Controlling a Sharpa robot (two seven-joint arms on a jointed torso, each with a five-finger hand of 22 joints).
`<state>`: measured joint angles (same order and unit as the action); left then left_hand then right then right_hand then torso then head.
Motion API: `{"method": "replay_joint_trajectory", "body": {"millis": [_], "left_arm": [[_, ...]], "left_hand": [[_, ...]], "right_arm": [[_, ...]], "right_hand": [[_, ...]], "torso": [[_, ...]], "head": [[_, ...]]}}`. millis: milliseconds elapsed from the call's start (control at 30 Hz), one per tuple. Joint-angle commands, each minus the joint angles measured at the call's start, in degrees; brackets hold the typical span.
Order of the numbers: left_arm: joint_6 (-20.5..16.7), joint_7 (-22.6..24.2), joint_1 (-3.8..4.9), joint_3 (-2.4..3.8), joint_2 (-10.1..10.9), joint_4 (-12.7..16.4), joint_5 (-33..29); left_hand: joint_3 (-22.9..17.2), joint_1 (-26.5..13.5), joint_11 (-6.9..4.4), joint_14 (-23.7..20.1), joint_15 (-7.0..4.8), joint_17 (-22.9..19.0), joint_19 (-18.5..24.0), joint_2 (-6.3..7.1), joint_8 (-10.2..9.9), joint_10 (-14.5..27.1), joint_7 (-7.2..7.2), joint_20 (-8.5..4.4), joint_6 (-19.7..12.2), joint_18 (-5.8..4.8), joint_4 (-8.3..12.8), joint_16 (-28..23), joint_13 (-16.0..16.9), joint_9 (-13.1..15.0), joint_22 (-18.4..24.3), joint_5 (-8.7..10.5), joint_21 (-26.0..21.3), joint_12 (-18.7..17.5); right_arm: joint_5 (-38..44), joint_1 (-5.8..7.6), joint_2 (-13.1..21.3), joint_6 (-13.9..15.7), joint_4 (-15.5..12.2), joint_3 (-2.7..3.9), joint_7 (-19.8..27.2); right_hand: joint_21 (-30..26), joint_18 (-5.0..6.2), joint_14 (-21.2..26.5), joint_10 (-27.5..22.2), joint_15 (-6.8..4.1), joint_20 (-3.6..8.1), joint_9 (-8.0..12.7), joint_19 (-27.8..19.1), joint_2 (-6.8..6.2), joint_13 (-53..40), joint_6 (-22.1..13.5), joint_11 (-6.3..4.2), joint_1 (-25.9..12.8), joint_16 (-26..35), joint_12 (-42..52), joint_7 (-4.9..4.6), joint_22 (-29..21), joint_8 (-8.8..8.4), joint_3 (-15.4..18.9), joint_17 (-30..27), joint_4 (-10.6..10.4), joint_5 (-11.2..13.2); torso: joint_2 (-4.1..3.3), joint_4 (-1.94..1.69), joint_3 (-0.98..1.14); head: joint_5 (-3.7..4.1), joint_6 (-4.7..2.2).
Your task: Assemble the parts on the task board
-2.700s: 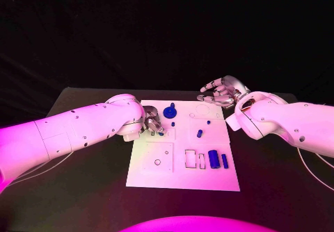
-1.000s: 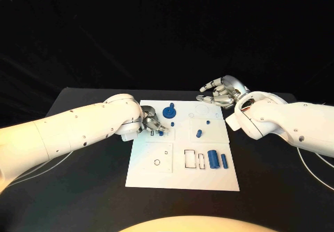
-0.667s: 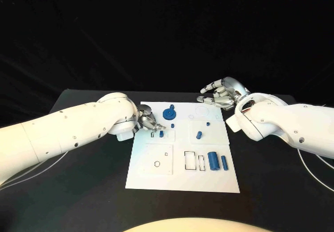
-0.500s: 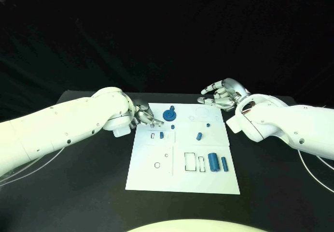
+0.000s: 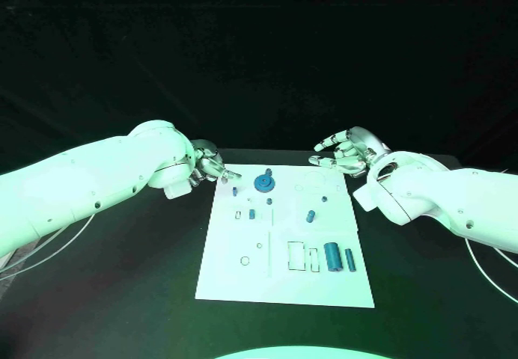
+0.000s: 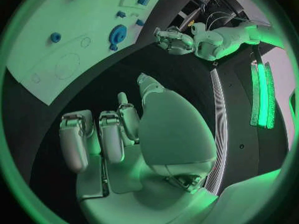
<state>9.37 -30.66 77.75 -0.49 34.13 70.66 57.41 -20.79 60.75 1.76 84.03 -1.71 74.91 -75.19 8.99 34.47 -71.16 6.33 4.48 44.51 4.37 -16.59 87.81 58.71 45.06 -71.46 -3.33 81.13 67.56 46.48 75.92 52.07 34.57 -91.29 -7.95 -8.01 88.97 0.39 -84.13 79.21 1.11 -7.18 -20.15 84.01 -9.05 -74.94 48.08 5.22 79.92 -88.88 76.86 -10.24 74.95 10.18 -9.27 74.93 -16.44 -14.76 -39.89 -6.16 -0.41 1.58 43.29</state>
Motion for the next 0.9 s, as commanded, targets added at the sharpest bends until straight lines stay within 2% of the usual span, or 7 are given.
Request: {"method": "replay_joint_trajectory", "body": {"millis": [33, 233, 400, 700, 767, 900], "left_arm": [[1.6, 0.6, 0.14, -0.15, -1.3, -2.3, 1.5], [2.2, 0.8, -0.16, -0.88, -3.5, -5.7, 1.8], [2.2, 1.0, -0.53, -1.47, -5.1, -8.2, 1.9], [2.9, 1.5, -1.06, -2.02, -6.9, -11.2, 0.8], [3.2, 1.6, -1.15, -2.12, -7.3, -11.6, 0.3], [3.4, 1.7, -1.21, -2.26, -7.6, -12.1, -0.2]], "left_hand": [[0.3, 0.7, 0.4, 4.6, 0.44, 11.6, -0.1, -0.24, -0.4, 0.1, 0.1, 0.37, 0.0, -0.15, -0.1, 0.1, 0.1, -0.2, -0.2, -0.2, 0.1, 0.3], [0.5, 1.1, 0.46, 4.6, 0.52, 11.6, -0.1, -0.66, -0.8, 0.0, 0.14, 0.51, 0.2, -0.14, 0.0, 0.1, 0.2, -0.6, -0.2, -0.21, 0.1, 0.4], [0.5, 1.3, 0.47, 4.6, 0.54, 11.7, -0.1, -0.82, -0.9, 0.0, 0.15, 0.56, 0.4, -0.15, 0.0, 0.1, 0.2, -0.8, -0.3, -0.21, 0.1, 0.5], [0.8, 1.3, 0.46, 4.6, 0.55, 11.7, -0.2, -0.95, -1.0, 0.0, 0.11, 0.63, 0.7, -0.15, -0.1, 0.2, 0.2, -1.1, -0.4, -0.12, 0.2, 0.5], [0.9, 1.2, 0.46, 4.6, 0.56, 11.7, -0.1, -0.95, -1.0, 0.0, 0.11, 0.64, 0.8, -0.15, -0.1, 0.2, 0.1, -1.1, -0.3, -0.1, 0.2, 0.5], [0.9, 1.2, 0.46, 4.6, 0.56, 11.7, -0.2, -0.96, -1.0, 0.0, 0.1, 0.65, 0.9, -0.16, -0.1, 0.2, 0.2, -1.1, -0.4, -0.1, 0.2, 0.5]], "right_arm": [[0.6, -0.03, -0.1, -0.5, 0.0, 0.0, 0.6], [0.6, -0.03, -0.2, -0.5, 0.1, 0.0, 0.6], [0.6, -0.04, -0.2, -0.5, 0.1, 0.0, 0.7], [0.6, -0.04, -0.3, -0.2, 0.1, 0.01, 1.0], [0.6, -0.04, -0.4, -0.2, 0.1, 0.01, 1.1], [0.6, -0.04, -0.5, -0.1, 0.1, 0.01, 1.2]], "right_hand": [[0.0, -0.12, -5.0, -0.4, -0.33, 0.53, 0.1, 5.5, -0.14, -3.7, -0.4, -0.06, -0.7, 0.3, -0.1, 0.17, 14.5, 0.37, -0.3, 12.1, -0.1, 0.1], [0.0, -0.12, -5.0, -0.4, -0.33, 0.53, 0.1, 5.5, -0.14, -3.7, -0.4, -0.06, -0.7, 0.3, -0.1, 0.17, 14.5, 0.37, -0.3, 12.1, -0.1, 0.1], [0.0, -0.12, -5.0, -0.4, -0.33, 0.53, 0.1, 5.5, -0.14, -3.7, -0.4, -0.06, -0.7, 0.3, -0.1, 0.17, 14.5, 0.37, -0.3, 12.1, -0.1, 0.1], [-0.7, 0.04, -4.9, -0.7, -0.33, 0.54, 0.1, 5.2, -0.11, -3.3, -0.4, -0.07, -0.7, 0.4, -0.5, 0.18, 14.1, 0.42, -0.3, 11.7, -0.1, 0.1], [-1.1, 0.14, -4.9, -2.0, -0.35, 0.54, 0.1, 5.0, -0.11, -1.9, -0.4, -0.09, -0.8, 0.5, -2.1, 0.19, 13.9, 0.48, -0.3, 11.5, -0.1, 0.1], [-1.8, 0.33, -4.7, -3.1, -0.4, 0.58, 0.1, 4.7, -0.12, -0.7, -0.5, -0.14, -1.0, 0.8, -3.5, 0.23, 13.5, 0.64, -0.4, 11.0, -0.1, 0.1]], "torso": [[-0.09, 0.0, -0.05], [-0.29, 0.26, -0.07], [-0.53, 0.37, -0.16], [-0.64, 0.34, -0.14], [-0.57, 0.35, -0.08], [-0.58, 0.37, -0.1]], "head": [[-0.3, -0.02], [-0.6, 0.18], [-0.88, 0.06], [-0.85, 0.2], [-1.06, 0.37], [-1.32, 0.41]]}}
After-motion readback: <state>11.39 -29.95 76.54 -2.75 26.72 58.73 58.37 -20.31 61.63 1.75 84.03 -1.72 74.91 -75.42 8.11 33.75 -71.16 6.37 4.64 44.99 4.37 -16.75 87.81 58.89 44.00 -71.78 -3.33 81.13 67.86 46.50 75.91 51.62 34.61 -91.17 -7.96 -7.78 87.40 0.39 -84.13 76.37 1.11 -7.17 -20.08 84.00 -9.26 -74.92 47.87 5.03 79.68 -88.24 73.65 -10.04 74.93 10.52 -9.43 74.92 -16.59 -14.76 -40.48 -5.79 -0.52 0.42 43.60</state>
